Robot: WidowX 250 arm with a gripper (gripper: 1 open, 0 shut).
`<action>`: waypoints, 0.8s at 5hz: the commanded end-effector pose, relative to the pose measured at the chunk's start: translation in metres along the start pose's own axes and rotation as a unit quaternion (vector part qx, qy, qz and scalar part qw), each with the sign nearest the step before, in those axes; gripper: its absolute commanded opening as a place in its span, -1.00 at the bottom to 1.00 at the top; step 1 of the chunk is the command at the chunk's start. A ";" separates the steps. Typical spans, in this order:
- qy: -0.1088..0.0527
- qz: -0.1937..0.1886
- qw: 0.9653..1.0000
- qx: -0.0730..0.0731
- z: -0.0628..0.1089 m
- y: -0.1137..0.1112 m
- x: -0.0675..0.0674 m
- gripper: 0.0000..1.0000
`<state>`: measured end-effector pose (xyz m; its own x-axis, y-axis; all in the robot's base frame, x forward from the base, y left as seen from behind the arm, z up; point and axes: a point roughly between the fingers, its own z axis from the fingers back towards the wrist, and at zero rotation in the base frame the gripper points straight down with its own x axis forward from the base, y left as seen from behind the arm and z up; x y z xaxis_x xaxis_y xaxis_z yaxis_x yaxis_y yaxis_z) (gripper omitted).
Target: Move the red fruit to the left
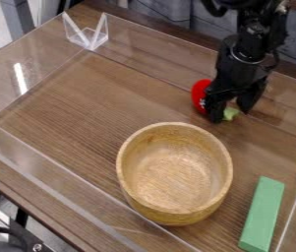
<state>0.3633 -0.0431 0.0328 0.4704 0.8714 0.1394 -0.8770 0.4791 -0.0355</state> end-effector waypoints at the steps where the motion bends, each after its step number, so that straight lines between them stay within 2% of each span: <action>1: -0.013 0.009 1.000 -0.020 0.015 -0.008 0.013 1.00; 2: -0.013 0.007 1.000 -0.016 0.015 -0.008 0.013 -1.00; 3: -0.013 0.002 1.000 -0.012 0.015 -0.008 0.012 -1.00; 4: -0.013 -0.002 1.000 -0.005 0.015 -0.007 0.008 1.00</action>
<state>0.3618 -0.0396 0.0334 0.4753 0.8679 0.1443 -0.8772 0.4802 0.0013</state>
